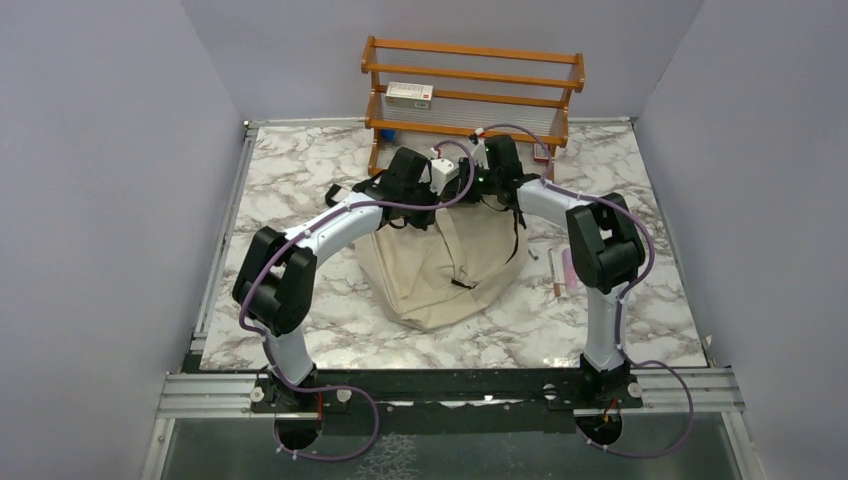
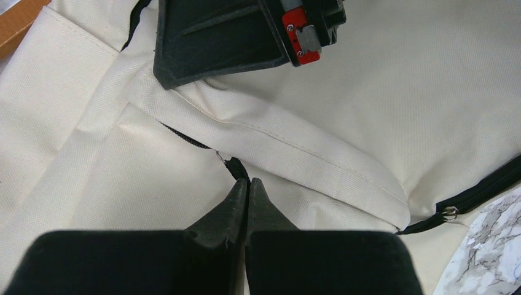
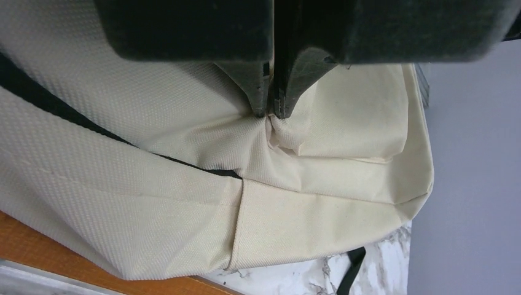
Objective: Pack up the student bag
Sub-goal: Unzip the student bag at the center of the board.
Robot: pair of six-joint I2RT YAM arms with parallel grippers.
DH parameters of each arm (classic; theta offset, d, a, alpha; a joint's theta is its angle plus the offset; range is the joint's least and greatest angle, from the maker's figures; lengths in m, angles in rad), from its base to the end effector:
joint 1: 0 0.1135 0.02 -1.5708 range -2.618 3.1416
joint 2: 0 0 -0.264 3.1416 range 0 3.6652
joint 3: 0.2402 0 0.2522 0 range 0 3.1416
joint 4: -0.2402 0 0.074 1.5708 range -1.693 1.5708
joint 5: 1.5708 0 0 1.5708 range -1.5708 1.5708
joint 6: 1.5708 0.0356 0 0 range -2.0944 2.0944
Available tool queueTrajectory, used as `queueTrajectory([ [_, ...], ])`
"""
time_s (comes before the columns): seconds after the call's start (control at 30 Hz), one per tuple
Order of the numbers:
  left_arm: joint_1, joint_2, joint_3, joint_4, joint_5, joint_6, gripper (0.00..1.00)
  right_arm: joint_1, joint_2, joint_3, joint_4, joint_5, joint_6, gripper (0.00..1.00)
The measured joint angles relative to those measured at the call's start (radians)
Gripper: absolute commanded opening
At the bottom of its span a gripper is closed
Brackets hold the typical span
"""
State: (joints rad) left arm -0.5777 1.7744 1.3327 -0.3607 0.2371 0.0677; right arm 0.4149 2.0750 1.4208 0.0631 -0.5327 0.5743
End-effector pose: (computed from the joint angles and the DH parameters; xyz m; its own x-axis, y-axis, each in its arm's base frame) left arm 0.3271 -0.2232 0.2435 -0.5558 0.4408 -0.7048 0.7068 0.6969 -0.1215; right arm 0.4186 0.2041 0.1849 -0.8265 0.1473 -0.5434 -0.3385 0.6412 0.6887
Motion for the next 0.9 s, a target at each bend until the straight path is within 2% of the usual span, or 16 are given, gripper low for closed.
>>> queueTrajectory([
  [0.43,-0.007,0.000,0.071,-0.068,0.021,0.005,0.00,-0.024,0.000,-0.036,0.068,0.000,0.113,0.01],
  [0.9,-0.099,0.000,0.066,-0.139,0.027,0.027,0.00,-0.041,0.000,-0.038,0.079,-0.023,0.188,0.01],
])
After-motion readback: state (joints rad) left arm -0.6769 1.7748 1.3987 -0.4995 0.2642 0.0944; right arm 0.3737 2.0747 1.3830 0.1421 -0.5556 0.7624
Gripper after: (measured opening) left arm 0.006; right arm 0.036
